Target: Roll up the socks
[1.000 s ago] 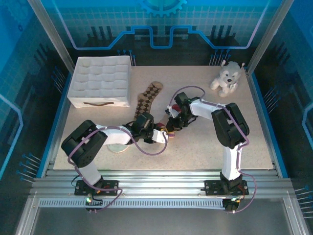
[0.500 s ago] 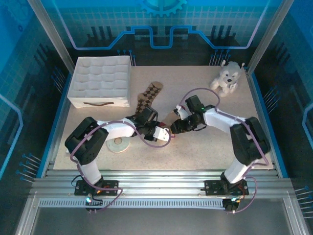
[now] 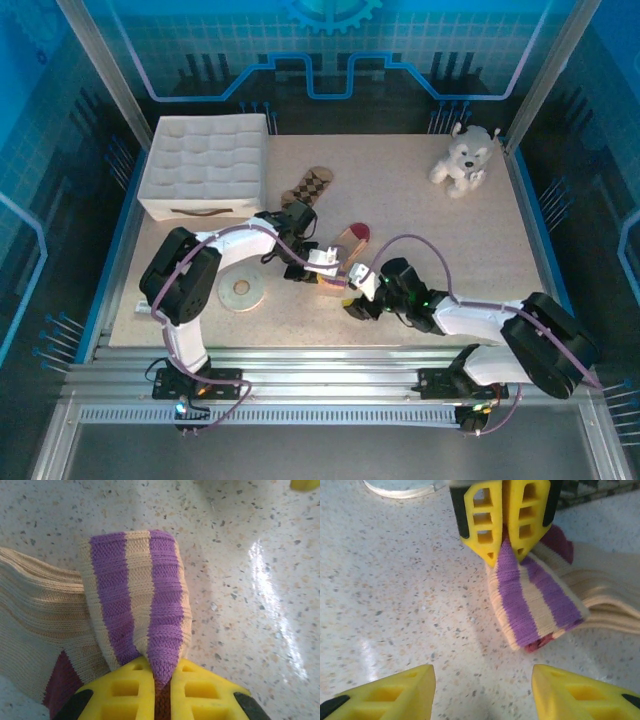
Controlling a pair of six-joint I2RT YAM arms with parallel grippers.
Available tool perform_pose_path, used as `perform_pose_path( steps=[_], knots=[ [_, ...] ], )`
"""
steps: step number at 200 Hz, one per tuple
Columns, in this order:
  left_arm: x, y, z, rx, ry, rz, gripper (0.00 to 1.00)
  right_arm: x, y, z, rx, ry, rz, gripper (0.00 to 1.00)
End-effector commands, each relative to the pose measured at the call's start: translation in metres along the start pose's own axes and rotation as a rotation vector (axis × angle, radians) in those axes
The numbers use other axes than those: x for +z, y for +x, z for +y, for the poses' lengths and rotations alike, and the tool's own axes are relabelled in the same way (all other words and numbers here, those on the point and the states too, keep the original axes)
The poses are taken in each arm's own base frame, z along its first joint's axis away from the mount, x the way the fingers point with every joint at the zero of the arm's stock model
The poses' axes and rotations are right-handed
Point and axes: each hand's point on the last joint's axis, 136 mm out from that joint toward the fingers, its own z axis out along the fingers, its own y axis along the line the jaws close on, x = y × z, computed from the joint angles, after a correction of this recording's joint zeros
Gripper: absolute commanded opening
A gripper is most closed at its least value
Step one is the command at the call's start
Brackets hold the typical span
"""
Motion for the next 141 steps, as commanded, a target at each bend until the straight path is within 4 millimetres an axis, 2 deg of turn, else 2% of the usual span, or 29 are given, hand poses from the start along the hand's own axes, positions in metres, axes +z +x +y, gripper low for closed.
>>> perform_pose_path(
  steps=[1, 39, 69, 141],
  knots=[
    [-0.001, 0.002, -0.026, -0.056, 0.147, -0.019, 0.0, 0.006, -0.035, -0.019, -0.206, 0.157, -0.129, 0.53],
    [-0.003, 0.001, -0.025, -0.074, 0.17, -0.021, 0.0, 0.021, -0.044, -0.018, -0.345, 0.245, -0.135, 0.56],
    [-0.006, -0.001, -0.023, -0.087, 0.189, -0.031, 0.0, 0.034, -0.044, -0.01, -0.452, 0.264, -0.126, 0.57],
    [-0.018, -0.006, -0.018, -0.122, 0.23, -0.069, 0.0, 0.05, -0.031, -0.019, -0.458, 0.338, -0.104, 0.56]
  ],
)
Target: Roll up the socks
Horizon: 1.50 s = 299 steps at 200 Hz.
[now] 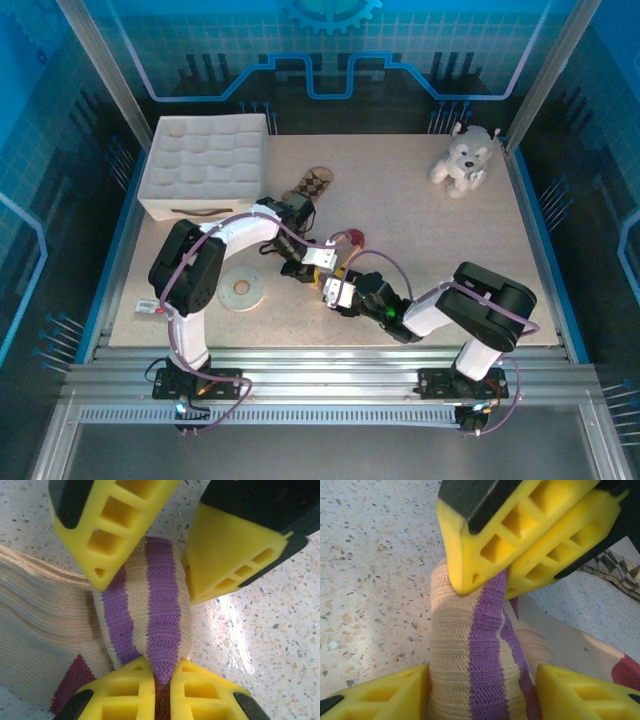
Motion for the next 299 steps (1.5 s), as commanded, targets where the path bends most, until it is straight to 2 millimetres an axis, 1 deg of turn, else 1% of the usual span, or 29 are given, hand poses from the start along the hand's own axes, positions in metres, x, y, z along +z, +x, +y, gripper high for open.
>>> perform_pose_path(
  steps=[1, 27, 42, 49, 54, 58, 61, 62, 63, 66, 71, 88, 97, 121, 128, 136, 153, 162, 186, 205, 210, 235, 249, 261, 269, 279, 299],
  knots=[
    [-0.004, -0.005, -0.01, -0.019, 0.081, -0.051, 0.0, 0.004, -0.014, -0.014, -0.007, 0.079, -0.043, 0.56],
    [-0.006, -0.004, -0.007, -0.041, 0.093, -0.054, 0.0, 0.005, -0.009, -0.011, -0.005, 0.079, -0.035, 0.54],
    [-0.006, -0.003, -0.005, -0.056, 0.096, -0.053, 0.0, 0.005, -0.008, -0.01, -0.008, 0.073, -0.036, 0.48],
    [-0.006, -0.002, -0.004, -0.063, 0.096, -0.052, 0.0, 0.005, -0.008, -0.01, -0.009, 0.07, -0.035, 0.42],
    [-0.006, -0.001, -0.004, -0.068, 0.096, -0.055, 0.0, 0.005, -0.008, -0.009, -0.011, 0.066, -0.035, 0.36],
    [-0.007, -0.001, -0.004, -0.072, 0.096, -0.057, 0.0, 0.005, -0.008, -0.008, -0.012, 0.063, -0.036, 0.31],
    [-0.007, 0.0, -0.004, -0.075, 0.097, -0.057, 0.0, 0.005, -0.008, -0.008, -0.013, 0.06, -0.035, 0.24],
    [-0.007, -0.001, -0.003, -0.075, 0.096, -0.059, 0.0, 0.005, -0.008, -0.008, -0.013, 0.06, -0.035, 0.24],
    [-0.007, -0.001, -0.003, -0.076, 0.095, -0.059, 0.0, 0.005, -0.008, -0.008, -0.013, 0.059, -0.035, 0.21],
    [-0.007, 0.0, -0.003, -0.079, 0.095, -0.061, 0.0, 0.005, -0.008, -0.007, -0.013, 0.057, -0.036, 0.19],
    [-0.007, 0.0, -0.003, -0.086, 0.093, -0.065, 0.0, 0.005, -0.008, -0.007, -0.015, 0.055, -0.033, 0.12],
    [-0.009, 0.0, 0.0, -0.111, 0.076, -0.08, 0.0, 0.005, -0.009, -0.005, -0.018, 0.04, -0.032, 0.0],
    [-0.009, 0.0, 0.001, -0.129, 0.065, -0.087, 0.0, 0.004, -0.009, -0.002, -0.019, 0.024, -0.031, 0.0],
    [-0.013, -0.001, 0.008, -0.157, 0.01, -0.111, 0.09, 0.0, -0.014, 0.008, -0.011, -0.064, -0.025, 0.0],
    [-0.015, -0.003, 0.011, -0.173, -0.017, -0.124, 0.17, -0.002, -0.016, 0.012, -0.003, -0.105, -0.018, 0.0],
    [-0.018, -0.004, 0.015, -0.19, -0.046, -0.141, 0.23, -0.005, -0.017, 0.017, 0.014, -0.152, -0.015, 0.0],
    [-0.029, -0.007, 0.025, -0.258, -0.103, -0.185, 0.29, -0.011, -0.019, 0.028, 0.042, -0.246, -0.008, 0.0],
    [-0.035, -0.009, 0.029, -0.285, -0.124, -0.212, 0.32, -0.014, -0.017, 0.034, 0.051, -0.29, 0.016, 0.0],
    [-0.054, -0.014, 0.042, -0.386, -0.181, -0.287, 0.35, -0.019, -0.015, 0.04, 0.093, -0.375, 0.072, 0.0],
    [-0.069, -0.016, 0.052, -0.498, -0.198, -0.337, 0.37, -0.021, -0.02, 0.041, 0.141, -0.422, 0.087, 0.0],
    [-0.072, -0.016, 0.054, -0.521, -0.199, -0.344, 0.37, -0.023, -0.016, 0.045, 0.155, -0.446, 0.109, 0.0],
    [-0.082, -0.017, 0.061, -0.613, -0.21, -0.375, 0.38, -0.024, -0.018, 0.053, 0.22, -0.492, 0.125, 0.0],
    [-0.082, -0.019, 0.063, -0.652, -0.193, -0.387, 0.37, -0.024, -0.019, 0.054, 0.259, -0.489, 0.116, 0.0],
    [-0.076, -0.024, 0.061, -0.679, -0.161, -0.385, 0.34, -0.025, -0.018, 0.057, 0.286, -0.493, 0.115, 0.0],
    [-0.068, -0.028, 0.059, -0.689, -0.137, -0.369, 0.31, -0.024, -0.021, 0.055, 0.3, -0.482, 0.099, 0.0],
    [-0.058, -0.035, 0.057, -0.704, -0.108, -0.36, 0.27, -0.024, -0.019, 0.055, 0.314, -0.478, 0.101, 0.0],
    [-0.034, -0.046, 0.056, -0.725, -0.063, -0.343, 0.23, -0.024, -0.018, 0.056, 0.34, -0.467, 0.091, 0.0]
  ],
)
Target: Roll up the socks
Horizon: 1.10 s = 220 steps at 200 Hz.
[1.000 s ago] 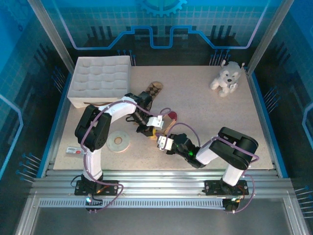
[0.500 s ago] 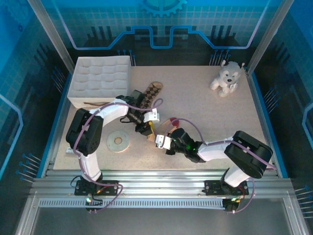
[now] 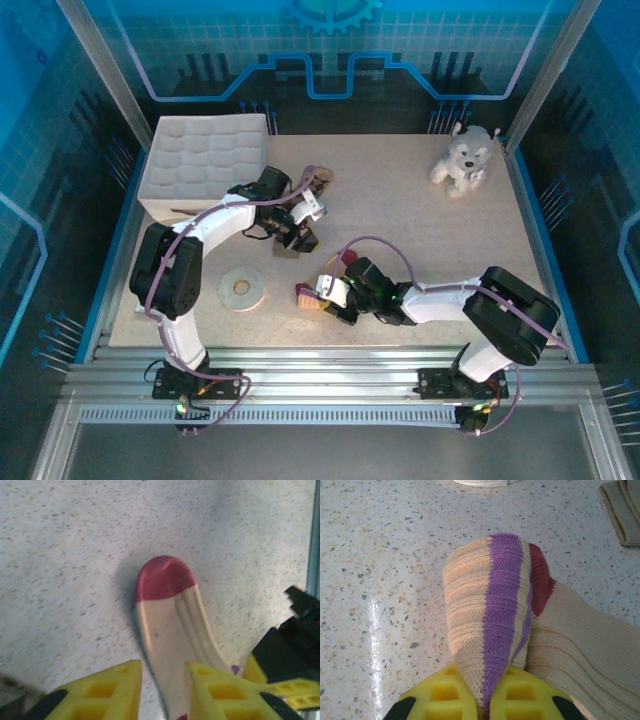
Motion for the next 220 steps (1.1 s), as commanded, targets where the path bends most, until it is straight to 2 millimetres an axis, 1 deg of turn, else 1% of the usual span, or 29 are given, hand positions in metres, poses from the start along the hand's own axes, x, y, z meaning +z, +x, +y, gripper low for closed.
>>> perform_pose_path(
  steps=[1, 28, 43, 60, 64, 76, 85, 103, 115, 134, 149, 164, 182, 206, 220],
  knots=[
    [0.031, -0.002, -0.018, -0.078, 0.087, 0.03, 0.23, -0.001, 0.008, 0.008, 0.078, -0.029, -0.004, 0.0],
    [0.066, -0.003, -0.025, -0.114, 0.126, 0.093, 0.19, -0.002, 0.011, 0.009, 0.092, -0.03, -0.004, 0.0],
    [0.081, -0.001, -0.022, -0.139, 0.127, 0.117, 0.18, -0.002, 0.012, 0.008, 0.095, -0.028, -0.002, 0.0],
    [0.095, 0.005, -0.008, -0.187, 0.088, 0.145, 0.16, -0.002, 0.015, 0.007, 0.105, -0.026, 0.001, 0.0],
    [0.097, 0.009, -0.002, -0.2, 0.064, 0.159, 0.15, -0.002, 0.015, 0.006, 0.109, -0.024, 0.001, 0.0],
    [0.104, 0.021, 0.024, -0.263, -0.057, 0.211, 0.14, -0.002, 0.017, 0.005, 0.125, -0.026, 0.001, 0.0],
    [0.107, 0.027, 0.033, -0.296, -0.076, 0.226, 0.14, -0.001, 0.019, 0.004, 0.141, -0.029, 0.002, 0.0],
    [0.111, 0.032, 0.05, -0.377, -0.131, 0.226, 0.15, -0.001, 0.019, -0.001, 0.198, -0.05, 0.009, 0.0],
    [0.11, 0.037, 0.064, -0.421, -0.192, 0.229, 0.14, -0.001, 0.019, -0.004, 0.233, -0.066, 0.024, 0.0],
    [0.104, 0.035, 0.081, -0.49, -0.24, 0.194, 0.15, -0.004, 0.015, -0.004, 0.294, -0.124, 0.072, 0.0],
    [0.1, 0.03, 0.093, -0.543, -0.247, 0.157, 0.15, -0.005, 0.01, -0.001, 0.3, -0.178, 0.117, 0.0],
    [0.098, 0.023, 0.098, -0.572, -0.233, 0.123, 0.15, -0.006, 0.007, 0.005, 0.309, -0.235, 0.145, 0.0],
    [0.097, 0.02, 0.102, -0.602, -0.221, 0.107, 0.15, -0.006, 0.007, 0.011, 0.353, -0.301, 0.164, 0.0],
    [0.097, 0.024, 0.106, -0.659, -0.214, 0.09, 0.15, -0.001, 0.013, 0.015, 0.482, -0.369, 0.229, 0.0],
    [0.097, 0.028, 0.105, -0.685, -0.196, 0.082, 0.15, 0.003, 0.017, 0.016, 0.597, -0.413, 0.278, 0.0]
  ],
)
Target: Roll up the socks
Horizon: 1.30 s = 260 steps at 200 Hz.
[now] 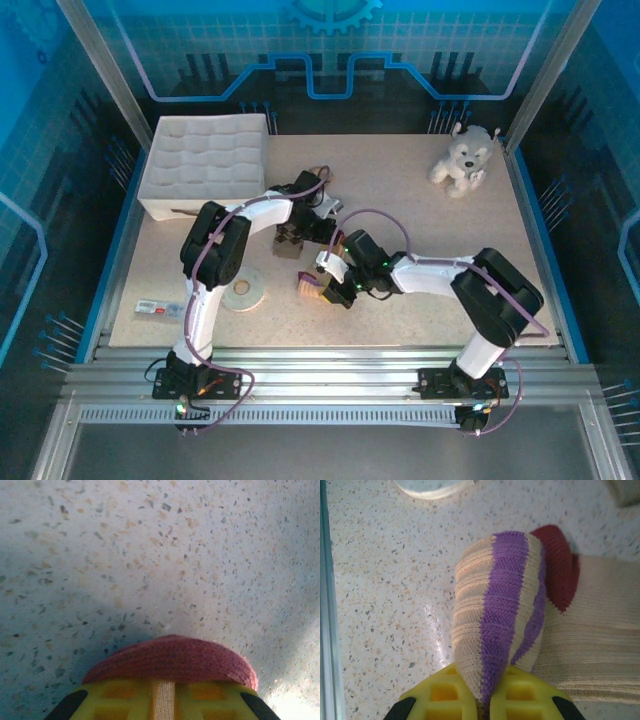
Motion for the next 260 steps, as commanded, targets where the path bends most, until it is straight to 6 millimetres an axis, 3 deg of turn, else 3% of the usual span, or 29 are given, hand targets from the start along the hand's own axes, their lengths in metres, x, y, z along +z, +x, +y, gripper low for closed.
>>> perform_pose_path(
  steps=[1, 50, 83, 122, 169, 219, 260],
  knots=[
    [0.015, 0.008, 0.042, -0.116, -0.073, -0.004, 0.15, 0.007, 0.034, 0.026, 0.25, -0.202, 0.167, 0.0],
    [-0.001, 0.012, 0.022, -0.079, -0.002, -0.036, 0.18, 0.012, 0.032, -0.006, 0.539, -0.163, 0.225, 0.0],
    [-0.035, 0.007, 0.003, -0.031, 0.034, -0.103, 0.25, 0.01, 0.034, -0.017, 0.625, -0.107, 0.286, 0.0],
    [-0.079, 0.009, -0.006, -0.029, 0.064, -0.179, 0.34, 0.009, 0.043, -0.028, 0.679, -0.027, 0.354, 0.0],
    [-0.123, 0.033, -0.008, -0.01, 0.06, -0.273, 0.4, 0.01, 0.044, -0.04, 0.679, 0.024, 0.391, 0.0],
    [-0.115, 0.1, -0.018, 0.035, 0.062, -0.275, 0.44, 0.013, 0.042, -0.043, 0.665, 0.018, 0.405, 0.0],
    [-0.095, 0.126, -0.024, 0.071, 0.038, -0.226, 0.45, 0.018, 0.045, -0.042, 0.666, 0.0, 0.421, 0.0]
  ],
)
